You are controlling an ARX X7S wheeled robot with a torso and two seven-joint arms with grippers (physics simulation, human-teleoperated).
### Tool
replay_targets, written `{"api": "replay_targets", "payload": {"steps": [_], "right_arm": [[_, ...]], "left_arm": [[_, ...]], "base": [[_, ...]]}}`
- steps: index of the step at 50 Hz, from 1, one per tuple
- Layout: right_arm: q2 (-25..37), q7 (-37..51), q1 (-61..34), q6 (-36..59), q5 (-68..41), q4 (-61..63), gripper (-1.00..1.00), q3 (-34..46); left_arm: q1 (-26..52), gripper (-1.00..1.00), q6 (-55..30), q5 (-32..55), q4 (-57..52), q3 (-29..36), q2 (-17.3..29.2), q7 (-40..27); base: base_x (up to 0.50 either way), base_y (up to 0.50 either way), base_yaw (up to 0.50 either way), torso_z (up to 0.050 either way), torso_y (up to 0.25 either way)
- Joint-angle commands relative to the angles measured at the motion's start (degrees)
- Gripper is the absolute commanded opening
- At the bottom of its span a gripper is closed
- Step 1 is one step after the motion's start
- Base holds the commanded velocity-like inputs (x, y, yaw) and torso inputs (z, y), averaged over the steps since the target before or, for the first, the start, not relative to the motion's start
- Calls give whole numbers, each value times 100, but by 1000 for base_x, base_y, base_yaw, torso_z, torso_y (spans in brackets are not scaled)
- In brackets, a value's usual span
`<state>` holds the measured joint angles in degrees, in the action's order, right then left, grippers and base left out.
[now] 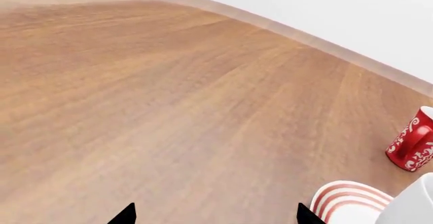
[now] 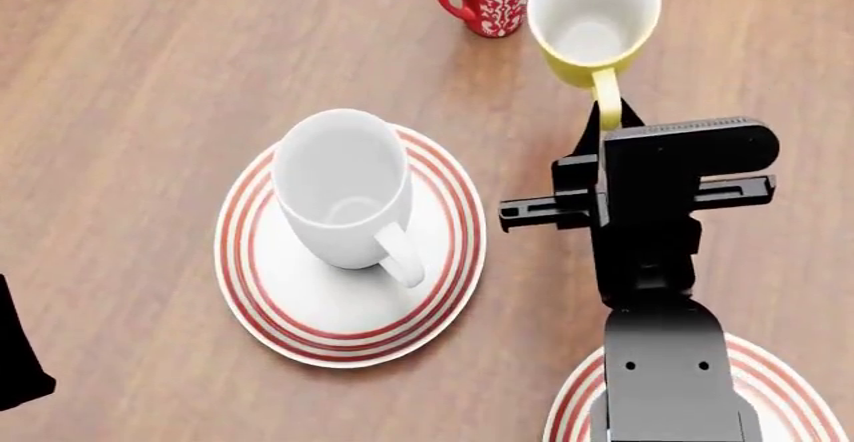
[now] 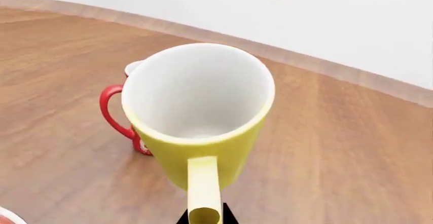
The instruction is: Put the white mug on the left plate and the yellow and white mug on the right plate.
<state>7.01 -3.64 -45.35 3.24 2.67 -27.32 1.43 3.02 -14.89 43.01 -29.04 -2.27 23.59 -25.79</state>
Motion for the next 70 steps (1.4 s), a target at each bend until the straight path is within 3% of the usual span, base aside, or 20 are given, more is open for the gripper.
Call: {"api": "replay_targets", "payload": {"steps": [1,9,16,28,45,70], "right_arm": [[11,64,59,130,-18,273,-100,19],[193,-518,1186,1296,-449,2473,-100,58],[363,-691,1628,2196,-828,3646,-100,-165],[519,-411,2527,3486,-943,5596,-100,-390],[664,-378,4203,3356,-1114,7214,-100,-844],[514,-310,6070,2619,-1307,8058,-100,-1438]], "left_arm": [[5,100,12,-1,11,15,6,-8],[-27,100,29,-117,-52,89,-14,-66],[-105,100,8,-53,-186,32,33,-131],[-187,100,17,0,-314,28,75,-130],[-111,100,21,64,-221,8,110,-114],[-87,100,16,70,-170,39,133,-143]], "base": [[0,0,0,0,0],[0,0,0,0,0],[0,0,0,0,0],[0,0,0,0,1],[0,0,0,0,0],[0,0,0,0,0]]}}
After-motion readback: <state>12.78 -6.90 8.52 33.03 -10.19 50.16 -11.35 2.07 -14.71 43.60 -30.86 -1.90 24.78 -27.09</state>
